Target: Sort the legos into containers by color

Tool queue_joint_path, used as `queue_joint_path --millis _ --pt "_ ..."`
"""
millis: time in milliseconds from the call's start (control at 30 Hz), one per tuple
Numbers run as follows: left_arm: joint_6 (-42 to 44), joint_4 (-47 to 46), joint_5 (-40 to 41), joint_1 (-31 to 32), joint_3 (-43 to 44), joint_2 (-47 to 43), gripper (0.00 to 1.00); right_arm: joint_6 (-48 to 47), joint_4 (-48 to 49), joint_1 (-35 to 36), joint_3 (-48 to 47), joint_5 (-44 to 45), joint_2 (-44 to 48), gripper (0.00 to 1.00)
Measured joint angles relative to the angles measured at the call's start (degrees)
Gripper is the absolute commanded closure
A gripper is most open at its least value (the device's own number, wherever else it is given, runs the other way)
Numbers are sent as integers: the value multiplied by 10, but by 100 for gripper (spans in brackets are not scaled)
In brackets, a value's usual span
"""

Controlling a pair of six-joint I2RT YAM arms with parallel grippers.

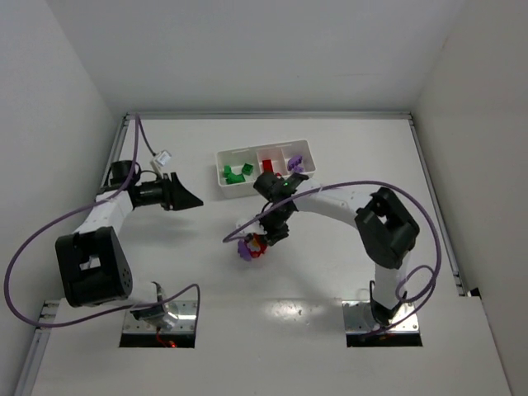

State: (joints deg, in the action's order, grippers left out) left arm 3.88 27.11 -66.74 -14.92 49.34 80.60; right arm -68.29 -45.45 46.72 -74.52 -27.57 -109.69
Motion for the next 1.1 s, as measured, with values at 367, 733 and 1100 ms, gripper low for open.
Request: queue_joint_path --millis 367,733,1100 --pt "21 5 -38 118 -14 -6 27 235 77 -39 9 -5 125 96" --pt "-23 -51 -25 221 31 37 27 322 106 -53 33 16 139 94" --pt "-66 -102 2 273 35 57 29 332 101 -54 33 42 139 93"
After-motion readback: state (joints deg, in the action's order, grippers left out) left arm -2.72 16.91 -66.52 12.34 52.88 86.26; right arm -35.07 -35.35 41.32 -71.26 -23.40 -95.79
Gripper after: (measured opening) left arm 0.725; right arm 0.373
